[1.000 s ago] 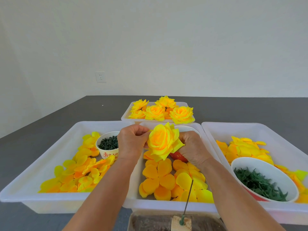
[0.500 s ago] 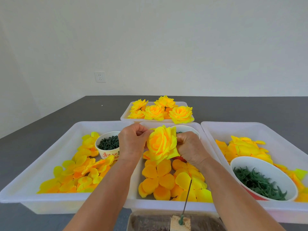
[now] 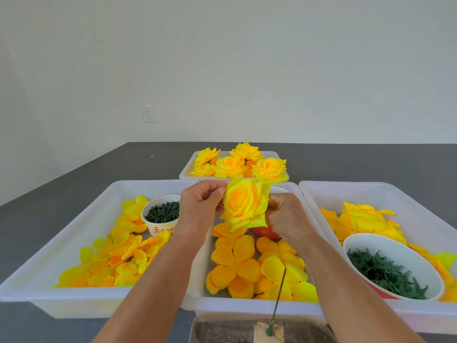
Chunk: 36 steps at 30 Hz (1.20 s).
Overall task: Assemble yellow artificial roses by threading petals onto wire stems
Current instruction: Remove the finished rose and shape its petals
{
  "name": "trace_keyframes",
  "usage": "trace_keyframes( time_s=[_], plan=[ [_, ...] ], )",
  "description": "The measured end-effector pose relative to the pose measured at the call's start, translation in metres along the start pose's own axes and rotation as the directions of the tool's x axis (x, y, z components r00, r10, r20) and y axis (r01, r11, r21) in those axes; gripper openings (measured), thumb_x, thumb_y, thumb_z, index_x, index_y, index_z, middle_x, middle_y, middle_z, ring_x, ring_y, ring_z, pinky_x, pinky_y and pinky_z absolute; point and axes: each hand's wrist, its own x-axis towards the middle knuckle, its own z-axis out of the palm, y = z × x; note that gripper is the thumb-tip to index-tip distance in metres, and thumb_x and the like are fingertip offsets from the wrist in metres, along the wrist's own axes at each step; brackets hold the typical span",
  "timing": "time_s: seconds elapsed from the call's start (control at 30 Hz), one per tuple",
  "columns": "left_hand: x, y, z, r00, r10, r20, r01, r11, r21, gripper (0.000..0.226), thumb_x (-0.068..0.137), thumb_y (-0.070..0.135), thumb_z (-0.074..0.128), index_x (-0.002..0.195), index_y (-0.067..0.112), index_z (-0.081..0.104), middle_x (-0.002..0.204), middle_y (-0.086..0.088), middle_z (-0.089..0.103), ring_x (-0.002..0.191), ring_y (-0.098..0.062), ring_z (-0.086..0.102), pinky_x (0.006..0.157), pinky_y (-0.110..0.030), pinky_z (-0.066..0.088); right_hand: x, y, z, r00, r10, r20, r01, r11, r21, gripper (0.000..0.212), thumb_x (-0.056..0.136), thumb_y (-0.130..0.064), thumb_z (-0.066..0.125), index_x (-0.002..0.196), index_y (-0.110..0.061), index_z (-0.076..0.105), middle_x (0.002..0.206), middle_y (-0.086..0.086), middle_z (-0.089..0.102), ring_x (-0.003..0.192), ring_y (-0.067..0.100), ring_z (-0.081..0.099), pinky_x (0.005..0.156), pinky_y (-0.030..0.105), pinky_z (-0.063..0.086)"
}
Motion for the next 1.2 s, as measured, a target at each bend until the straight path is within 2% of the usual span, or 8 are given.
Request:
trace_keyframes(
  time_s=[0.13, 0.23, 0.43, 0.67, 0.8, 0.87, 1.03, 1.2],
  plan=[
    [0.001, 0.001, -0.003, 0.993, -0.07, 0.093, 0.091, 0.966, -0.243, 0.027, 0.096, 0.005, 0.045, 0.097, 0.018, 0.069, 0.09, 0.0, 0.072, 0.083, -0.013, 0.065, 0.073, -0.025, 0.053, 0.001, -0.003, -0.001, 1.0, 0.018, -0.016, -0.016, 0.99, 0.142, 0.013, 0.082, 0.002, 0.067, 0.092, -0.004, 0.074, 0.087, 0.006, 0.072, 0.082, 0.018, 0.066, 0.075, 0.024, 0.055],
    [0.003, 0.001, -0.006, 0.989, -0.061, 0.138, 0.102, 0.944, -0.315, 0.026, 0.096, 0.007, 0.044, 0.105, 0.017, 0.067, 0.094, -0.001, 0.072, 0.086, -0.014, 0.064, 0.077, -0.027, 0.052, 0.0, -0.009, 0.0, 1.0, 0.0, -0.026, 0.007, 0.959, 0.284, 0.019, 0.082, 0.008, 0.062, 0.1, 0.005, 0.068, 0.092, 0.01, 0.067, 0.068, -0.002, 0.064, 0.062, 0.007, 0.048],
    [0.003, 0.001, -0.007, 0.987, -0.022, 0.159, 0.074, 0.942, -0.328, 0.028, 0.095, 0.005, 0.043, 0.106, 0.017, 0.065, 0.083, 0.008, 0.072, 0.078, -0.001, 0.064, 0.067, -0.015, 0.051, -0.004, -0.014, -0.004, 0.998, 0.055, -0.024, -0.04, 0.907, 0.419, 0.018, 0.084, -0.002, 0.063, 0.092, -0.017, 0.067, 0.085, 0.003, 0.067, 0.065, 0.003, 0.063, 0.057, 0.007, 0.048],
    [0.0, 0.004, -0.005, 0.985, -0.046, 0.166, 0.088, 0.963, -0.253, 0.021, 0.089, 0.012, 0.056, 0.106, 0.018, 0.067, 0.085, 0.011, 0.071, 0.08, -0.005, 0.06, 0.074, -0.025, 0.045, -0.001, -0.011, 0.001, 0.997, -0.039, -0.066, 0.058, 0.952, 0.302, 0.023, 0.082, 0.003, 0.064, 0.099, -0.012, 0.065, 0.082, -0.005, 0.066, 0.063, -0.012, 0.061, 0.056, 0.002, 0.044],
    [-0.002, 0.005, -0.002, 0.983, -0.072, 0.172, 0.106, 0.974, -0.198, 0.025, 0.088, 0.003, 0.057, 0.11, 0.008, 0.065, 0.094, -0.003, 0.07, 0.088, -0.017, 0.062, 0.079, -0.036, 0.049, 0.003, -0.002, 0.001, 0.989, -0.095, -0.114, 0.111, 0.984, 0.141, 0.01, 0.083, 0.001, 0.064, 0.086, 0.0, 0.074, 0.084, 0.017, 0.072, 0.074, 0.018, 0.066, 0.064, 0.018, 0.053],
    [-0.002, 0.005, 0.0, 0.977, -0.088, 0.194, 0.124, 0.976, -0.179, 0.029, 0.086, -0.004, 0.056, 0.113, 0.004, 0.062, 0.097, -0.007, 0.068, 0.087, -0.018, 0.063, 0.077, -0.034, 0.052, 0.005, 0.003, 0.0, 0.988, -0.091, -0.121, 0.104, 0.99, 0.099, 0.011, 0.085, 0.001, 0.063, 0.083, 0.0, 0.074, 0.082, 0.018, 0.071, 0.076, 0.026, 0.064, 0.066, 0.021, 0.052],
    [-0.001, 0.003, -0.002, 0.964, -0.135, 0.228, 0.188, 0.955, -0.229, 0.025, 0.087, -0.003, 0.055, 0.112, 0.0, 0.061, 0.093, -0.016, 0.064, 0.082, -0.024, 0.061, 0.067, -0.028, 0.055, 0.006, 0.008, 0.0, 0.988, -0.091, -0.126, 0.098, 0.994, 0.055, 0.014, 0.084, 0.002, 0.064, 0.084, -0.007, 0.074, 0.081, 0.007, 0.072, 0.078, 0.021, 0.065, 0.065, 0.014, 0.049],
    [0.0, 0.002, -0.001, 0.927, -0.299, 0.226, 0.348, 0.911, -0.221, 0.016, 0.096, 0.009, 0.048, 0.089, 0.003, 0.061, 0.072, -0.01, 0.065, 0.056, -0.018, 0.062, 0.052, -0.024, 0.055, 0.007, 0.008, 0.0, 0.985, -0.107, -0.134, 0.116, 0.991, 0.062, 0.013, 0.082, 0.003, 0.065, 0.086, -0.006, 0.074, 0.082, 0.006, 0.072, 0.081, 0.021, 0.067, 0.076, 0.034, 0.057]
  ],
)
